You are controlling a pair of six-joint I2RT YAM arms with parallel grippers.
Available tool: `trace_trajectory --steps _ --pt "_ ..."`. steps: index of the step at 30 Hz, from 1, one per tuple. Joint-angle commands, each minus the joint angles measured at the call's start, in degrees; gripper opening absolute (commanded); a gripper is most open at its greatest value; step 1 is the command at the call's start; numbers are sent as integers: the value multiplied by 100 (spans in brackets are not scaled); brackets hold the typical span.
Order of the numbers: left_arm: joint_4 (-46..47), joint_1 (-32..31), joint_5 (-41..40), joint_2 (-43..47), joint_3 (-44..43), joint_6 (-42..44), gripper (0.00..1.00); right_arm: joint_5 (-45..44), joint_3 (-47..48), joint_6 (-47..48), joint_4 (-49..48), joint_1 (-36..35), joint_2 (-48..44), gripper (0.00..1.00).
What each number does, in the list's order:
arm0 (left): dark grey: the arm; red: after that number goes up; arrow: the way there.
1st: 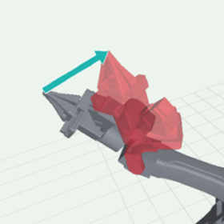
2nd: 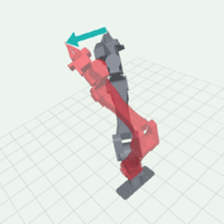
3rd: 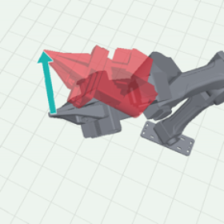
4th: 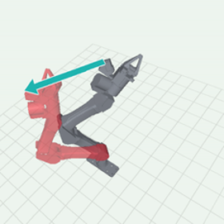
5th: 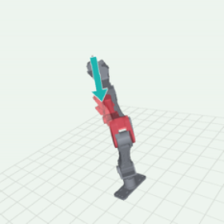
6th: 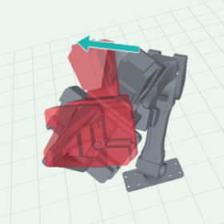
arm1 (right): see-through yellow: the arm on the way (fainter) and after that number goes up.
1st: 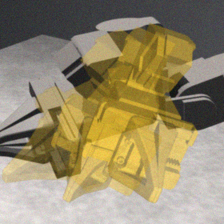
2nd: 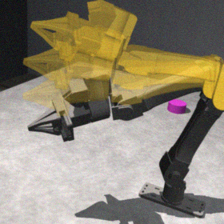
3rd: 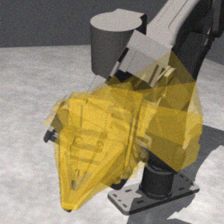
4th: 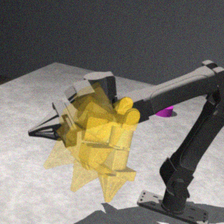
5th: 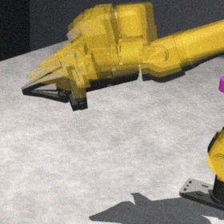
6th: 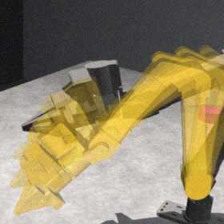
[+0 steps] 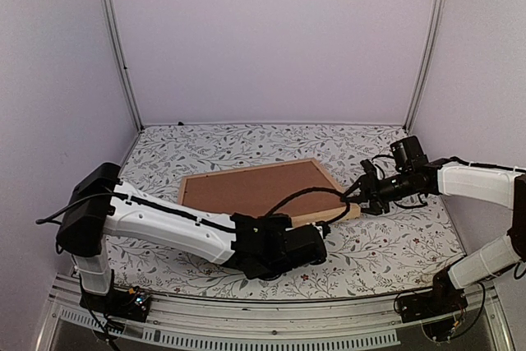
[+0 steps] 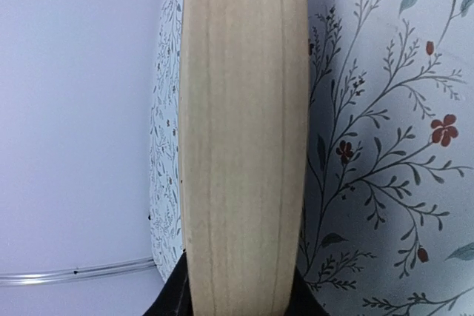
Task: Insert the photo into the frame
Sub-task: Pass from the right arm to the left, then turn over the photo frame.
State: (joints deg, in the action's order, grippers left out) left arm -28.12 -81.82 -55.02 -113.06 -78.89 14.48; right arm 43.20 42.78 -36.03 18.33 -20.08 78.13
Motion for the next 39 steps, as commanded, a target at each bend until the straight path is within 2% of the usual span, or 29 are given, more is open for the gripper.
trace_trajectory --steps 1,8,11,15,22,29,36,39 --pt "521 50 -204 390 -242 -164 10 48 208 246 -12 37 -8 53" --pt "609 132 -356 506 -345 154 3 -128 438 564 546 361 -243 62" --pt "691 242 -375 639 -420 379 0 -193 733 768 953 690 -405 69" --pt "711 446 -379 761 -736 750 0 -307 1243 1154 1524 1189 -631 73" --pt "684 804 -387 779 -1728 1367 0 -409 1927 1659 2141 1820 -695 74" --pt "397 1127 -263 590 -2931 1617 0 -352 2041 1856 2198 1964 -617 75" --pt "-595 1477 135 74 -4882 1210 0 -260 1776 1872 1973 1963 -545 76" --pt "-807 1632 348 -20 -5328 907 0 -245 1668 1872 1894 2096 -544 76"
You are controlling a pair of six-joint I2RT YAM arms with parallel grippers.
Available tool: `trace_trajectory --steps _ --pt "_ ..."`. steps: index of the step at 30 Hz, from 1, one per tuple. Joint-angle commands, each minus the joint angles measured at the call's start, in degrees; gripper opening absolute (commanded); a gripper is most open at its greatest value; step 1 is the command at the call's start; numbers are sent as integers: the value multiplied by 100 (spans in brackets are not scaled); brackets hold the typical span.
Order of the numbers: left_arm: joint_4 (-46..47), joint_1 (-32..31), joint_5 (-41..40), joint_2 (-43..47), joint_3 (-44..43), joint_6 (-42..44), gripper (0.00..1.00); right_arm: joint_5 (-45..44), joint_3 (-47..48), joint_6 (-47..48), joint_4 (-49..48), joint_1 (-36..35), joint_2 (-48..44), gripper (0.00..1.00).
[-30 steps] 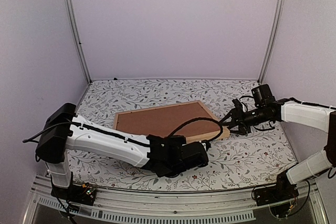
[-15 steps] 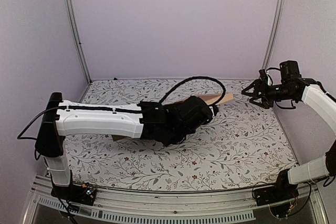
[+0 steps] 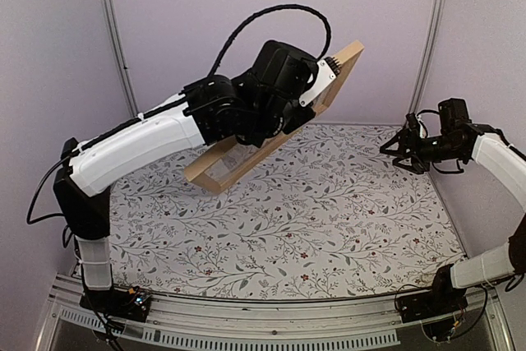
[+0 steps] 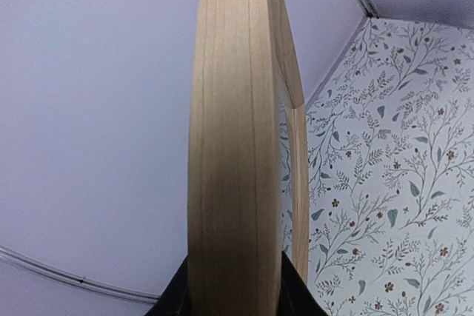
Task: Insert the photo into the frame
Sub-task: Turn over the photo frame.
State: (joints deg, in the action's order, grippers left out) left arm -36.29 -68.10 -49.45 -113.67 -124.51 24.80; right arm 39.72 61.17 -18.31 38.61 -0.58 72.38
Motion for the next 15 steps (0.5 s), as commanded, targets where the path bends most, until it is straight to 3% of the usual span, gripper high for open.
trace_trajectory --steps 1,7,15 --pt "-114 312 -122 30 -945 -278 0 113 -201 99 -158 191 26 76" --pt "-612 862 1222 423 -1494 -1619 0 132 -306 99 -260 224 68 76" --pt "-419 2328 4133 1432 -604 -3892 0 229 -500 36 -459 227 148 77"
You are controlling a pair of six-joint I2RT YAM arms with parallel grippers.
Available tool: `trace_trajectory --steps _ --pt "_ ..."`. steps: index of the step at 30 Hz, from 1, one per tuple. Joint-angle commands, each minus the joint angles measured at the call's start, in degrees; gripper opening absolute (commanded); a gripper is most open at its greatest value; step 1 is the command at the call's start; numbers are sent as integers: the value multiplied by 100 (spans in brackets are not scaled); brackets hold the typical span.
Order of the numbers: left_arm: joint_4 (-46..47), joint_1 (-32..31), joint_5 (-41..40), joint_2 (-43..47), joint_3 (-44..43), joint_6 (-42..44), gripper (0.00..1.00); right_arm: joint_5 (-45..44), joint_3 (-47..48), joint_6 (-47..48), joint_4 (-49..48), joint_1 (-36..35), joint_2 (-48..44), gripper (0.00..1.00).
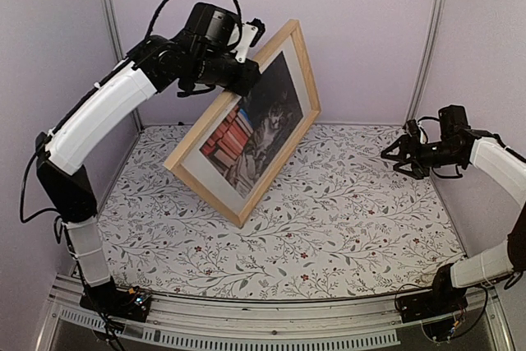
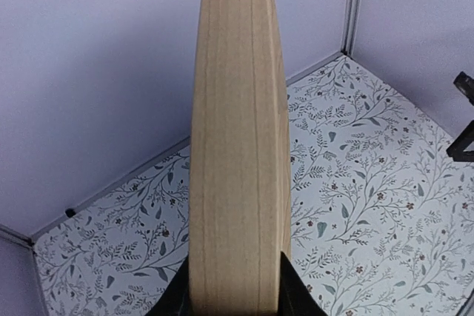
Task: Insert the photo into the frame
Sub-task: Turn over the photo frame.
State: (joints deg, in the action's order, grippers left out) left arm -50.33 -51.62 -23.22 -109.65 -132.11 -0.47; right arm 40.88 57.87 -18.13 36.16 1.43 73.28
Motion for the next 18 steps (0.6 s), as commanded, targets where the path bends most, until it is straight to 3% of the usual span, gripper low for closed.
trace_trajectory --steps 1,6,11,18 --pt "1077 902 1855 1139 324 -1624 0 133 -201 -1 -241 29 62 77" --pt "2098 1985 3405 1690 1585 -2822 0 173 -312 -62 -315 32 43 77" --pt "3462 2680 4529 2067 3176 -4073 0 200 -395 -100 -355 32 3 77" --pt "5219 3112 5057 2118 4978 -5332 0 253 -500 -118 -422 31 -32 78"
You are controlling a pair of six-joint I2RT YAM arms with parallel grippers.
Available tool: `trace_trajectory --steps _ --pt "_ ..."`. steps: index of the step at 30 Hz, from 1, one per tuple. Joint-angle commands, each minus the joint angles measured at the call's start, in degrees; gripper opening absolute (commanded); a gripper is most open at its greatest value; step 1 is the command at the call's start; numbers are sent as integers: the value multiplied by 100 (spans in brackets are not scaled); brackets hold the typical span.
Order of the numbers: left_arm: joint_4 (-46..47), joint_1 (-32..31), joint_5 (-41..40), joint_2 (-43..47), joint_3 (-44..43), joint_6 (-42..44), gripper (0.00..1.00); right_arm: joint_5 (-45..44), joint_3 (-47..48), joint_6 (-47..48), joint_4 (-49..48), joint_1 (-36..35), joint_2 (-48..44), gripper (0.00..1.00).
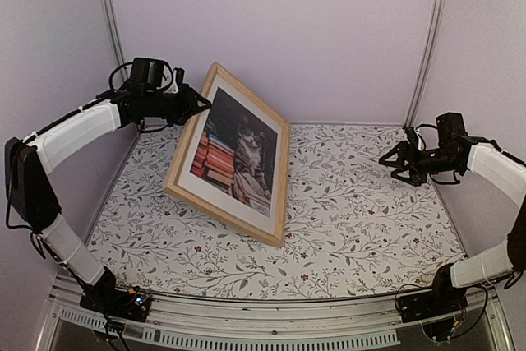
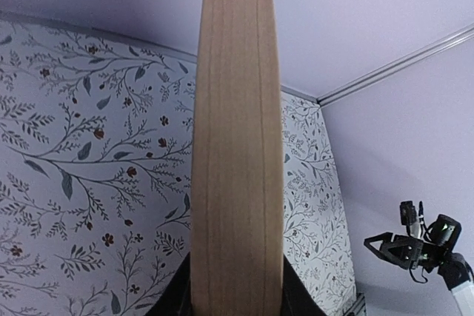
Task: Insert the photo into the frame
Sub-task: Turn over the photo frame, then place the photo frame at the center of the board.
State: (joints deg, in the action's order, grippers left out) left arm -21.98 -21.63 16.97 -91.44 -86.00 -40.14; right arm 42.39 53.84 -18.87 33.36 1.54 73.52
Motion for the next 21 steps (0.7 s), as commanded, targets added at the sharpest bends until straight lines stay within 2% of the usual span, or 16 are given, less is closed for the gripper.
trace_trajectory --steps 1,7,14,17,21 --pt "2570 140 1108 248 527 -1521 0 103 -106 -46 -152 17 -63 78" --pt "3545 144 1350 -43 1357 -2189 0 175 -208 -72 -250 15 11 78" --pt "4774 53 1084 -232 2591 -2806 0 335 -419 -160 -548 16 99 78" --pt "4957 -43 1146 -454 2770 -2860 0 357 -462 -187 -615 17 119 78" --pt "5037 -189 1214 -760 2799 -2869 6 367 -479 -202 -659 13 110 79"
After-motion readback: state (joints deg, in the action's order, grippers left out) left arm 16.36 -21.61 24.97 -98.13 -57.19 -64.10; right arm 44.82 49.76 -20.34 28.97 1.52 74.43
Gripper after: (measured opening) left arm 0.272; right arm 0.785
